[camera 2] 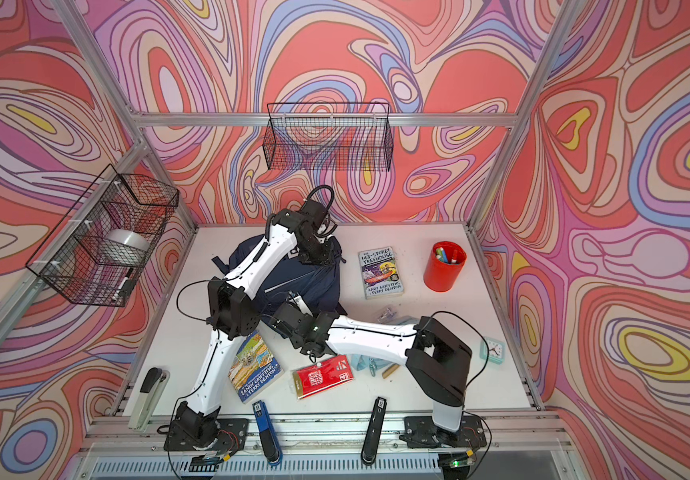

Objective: Pack books, pencil case, and school supplies into a backpack
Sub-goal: Unzip the student bag at the center of the table.

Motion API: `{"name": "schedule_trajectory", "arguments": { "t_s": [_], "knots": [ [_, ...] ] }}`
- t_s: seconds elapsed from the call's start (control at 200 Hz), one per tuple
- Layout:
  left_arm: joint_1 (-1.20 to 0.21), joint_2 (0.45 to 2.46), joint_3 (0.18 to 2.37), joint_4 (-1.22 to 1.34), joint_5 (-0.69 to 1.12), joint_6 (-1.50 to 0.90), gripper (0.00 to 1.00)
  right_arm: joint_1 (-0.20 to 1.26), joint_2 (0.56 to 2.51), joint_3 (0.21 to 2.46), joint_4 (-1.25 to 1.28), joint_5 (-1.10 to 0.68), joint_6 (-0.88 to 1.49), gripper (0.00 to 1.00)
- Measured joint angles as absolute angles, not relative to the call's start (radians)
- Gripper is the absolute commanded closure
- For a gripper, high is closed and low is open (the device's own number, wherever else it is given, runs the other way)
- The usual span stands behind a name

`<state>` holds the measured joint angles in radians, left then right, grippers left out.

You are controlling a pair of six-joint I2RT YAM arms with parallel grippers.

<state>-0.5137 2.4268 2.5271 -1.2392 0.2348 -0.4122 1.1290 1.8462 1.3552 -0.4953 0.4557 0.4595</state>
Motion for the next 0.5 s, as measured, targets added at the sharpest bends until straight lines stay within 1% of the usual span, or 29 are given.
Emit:
{"name": "schedule_trajectory", "arguments": {
  "t_s": [0.145,0.301,0.311,0.331,0.336,0.376,0.411,0.436,0.476,0.501],
  "knots": [
    [-0.505,2.427,2.497,-1.239,0.237,-0.456,1.0,1.147,1.935,1.436,-0.533,0.475,0.465,1.0],
    [-0.488,2.427,2.505,-1.237,0.263,-0.489,1.0,1.158,1.945,1.451,-0.547,0.513,0.456,1.0],
    [-0.487,2.427,2.505,-1.236,0.263,-0.489,1.0,1.158,1.943,1.446,-0.542,0.512,0.454,0.97],
    [-0.485,2.427,2.503,-1.234,0.264,-0.488,1.0,1.157,1.937,1.432,-0.528,0.509,0.451,0.85],
    [-0.485,2.426,2.503,-1.234,0.264,-0.488,1.0,1.157,1.936,1.429,-0.526,0.509,0.45,0.84],
    [-0.485,2.421,2.485,-1.218,0.266,-0.485,1.0,1.153,1.921,1.399,-0.501,0.487,0.441,0.56],
    [-0.485,2.411,2.458,-1.181,0.268,-0.483,0.99,1.152,1.901,1.359,-0.459,0.435,0.427,0.42],
    [-0.485,2.402,2.431,-1.141,0.27,-0.482,0.89,1.157,1.886,1.331,-0.431,0.403,0.418,0.36],
    [-0.485,2.378,2.373,-1.058,0.276,-0.482,0.74,1.169,1.861,1.286,-0.391,0.36,0.402,0.33],
    [-0.485,2.36,2.334,-1.013,0.282,-0.482,0.65,1.177,1.844,1.258,-0.367,0.336,0.387,0.27]
  ]
}}
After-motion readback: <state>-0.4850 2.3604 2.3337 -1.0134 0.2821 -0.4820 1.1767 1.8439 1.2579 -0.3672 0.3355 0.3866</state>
